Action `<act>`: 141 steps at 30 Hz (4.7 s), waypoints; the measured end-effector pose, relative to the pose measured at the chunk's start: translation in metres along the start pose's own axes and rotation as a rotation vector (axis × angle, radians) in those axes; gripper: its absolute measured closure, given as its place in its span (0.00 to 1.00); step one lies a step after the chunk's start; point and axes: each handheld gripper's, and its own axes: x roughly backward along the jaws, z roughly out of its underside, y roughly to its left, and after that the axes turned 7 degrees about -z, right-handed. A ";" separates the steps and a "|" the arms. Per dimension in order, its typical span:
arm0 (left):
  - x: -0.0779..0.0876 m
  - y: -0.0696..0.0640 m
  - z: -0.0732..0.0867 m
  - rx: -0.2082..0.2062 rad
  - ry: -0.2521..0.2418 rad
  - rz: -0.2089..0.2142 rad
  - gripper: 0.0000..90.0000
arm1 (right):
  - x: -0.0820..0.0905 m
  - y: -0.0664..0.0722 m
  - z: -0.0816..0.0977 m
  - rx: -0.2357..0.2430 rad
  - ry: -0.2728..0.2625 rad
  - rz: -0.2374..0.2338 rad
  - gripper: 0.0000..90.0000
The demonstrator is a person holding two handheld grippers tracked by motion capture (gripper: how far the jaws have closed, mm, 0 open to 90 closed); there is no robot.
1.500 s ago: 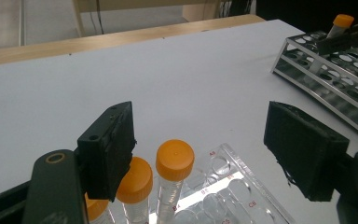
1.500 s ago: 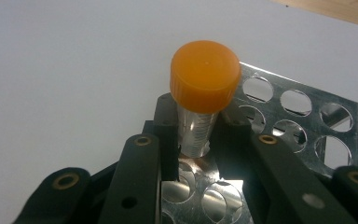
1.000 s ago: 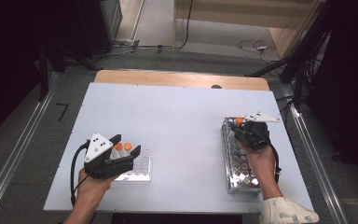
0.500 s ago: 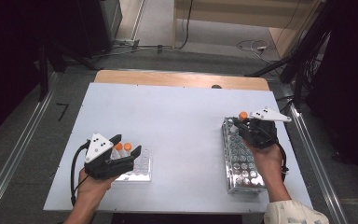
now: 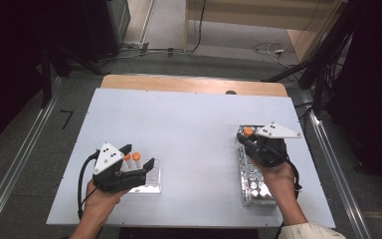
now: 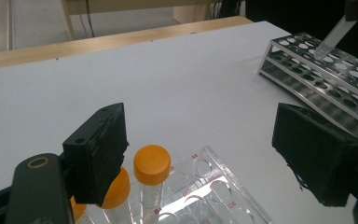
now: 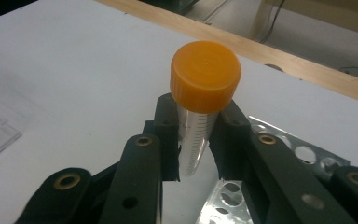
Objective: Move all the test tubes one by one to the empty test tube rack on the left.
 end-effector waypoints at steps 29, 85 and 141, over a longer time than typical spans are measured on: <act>0.000 -0.018 -0.001 -0.016 -0.014 0.057 0.22 | -0.040 0.084 0.016 0.130 0.078 -0.231 0.80; -0.023 -0.062 0.005 -0.091 0.023 0.219 0.78 | -0.067 0.143 0.018 0.212 0.112 -0.385 0.76; 0.000 0.010 -0.015 0.018 -0.070 0.019 0.78 | -0.018 0.079 0.037 0.039 0.019 -0.275 0.22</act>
